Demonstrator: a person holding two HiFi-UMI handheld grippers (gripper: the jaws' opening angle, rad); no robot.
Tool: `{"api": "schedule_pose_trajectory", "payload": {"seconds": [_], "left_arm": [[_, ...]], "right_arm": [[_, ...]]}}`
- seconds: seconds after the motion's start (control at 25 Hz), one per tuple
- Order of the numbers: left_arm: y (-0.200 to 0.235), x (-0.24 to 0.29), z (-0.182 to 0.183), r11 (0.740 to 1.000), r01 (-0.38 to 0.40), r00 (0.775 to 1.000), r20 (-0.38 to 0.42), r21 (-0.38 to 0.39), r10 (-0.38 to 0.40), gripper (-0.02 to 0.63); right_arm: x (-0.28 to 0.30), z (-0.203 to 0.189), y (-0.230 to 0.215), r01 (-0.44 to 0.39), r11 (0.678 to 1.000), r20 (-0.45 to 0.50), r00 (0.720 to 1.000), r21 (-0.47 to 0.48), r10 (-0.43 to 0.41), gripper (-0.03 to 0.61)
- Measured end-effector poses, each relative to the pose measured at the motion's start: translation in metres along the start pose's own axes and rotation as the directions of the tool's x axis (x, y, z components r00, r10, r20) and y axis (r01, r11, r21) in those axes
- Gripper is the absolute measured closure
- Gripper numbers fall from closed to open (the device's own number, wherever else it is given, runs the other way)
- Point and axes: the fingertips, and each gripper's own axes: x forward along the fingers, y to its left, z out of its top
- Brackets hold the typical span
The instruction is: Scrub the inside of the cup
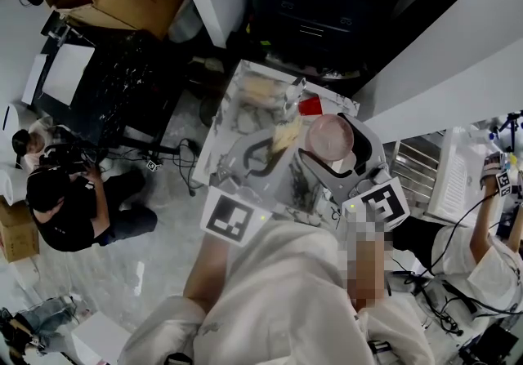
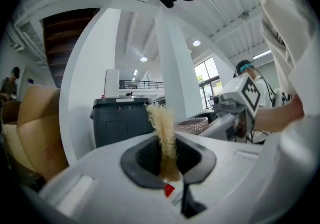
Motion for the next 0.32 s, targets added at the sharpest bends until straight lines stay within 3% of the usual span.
{"api": "schedule_pose_trajectory", "payload": {"seconds": [0.32], "left_arm": [[0.0023, 0.0064, -0.0014, 1.0, 0.0, 1.0, 0.007, -0.002, 0.0, 0.586]], "right_arm": [[0.0011, -0.0015, -0.0029, 0.005, 1.0, 0.004, 1.0, -0.007, -0.005, 0.198]]}}
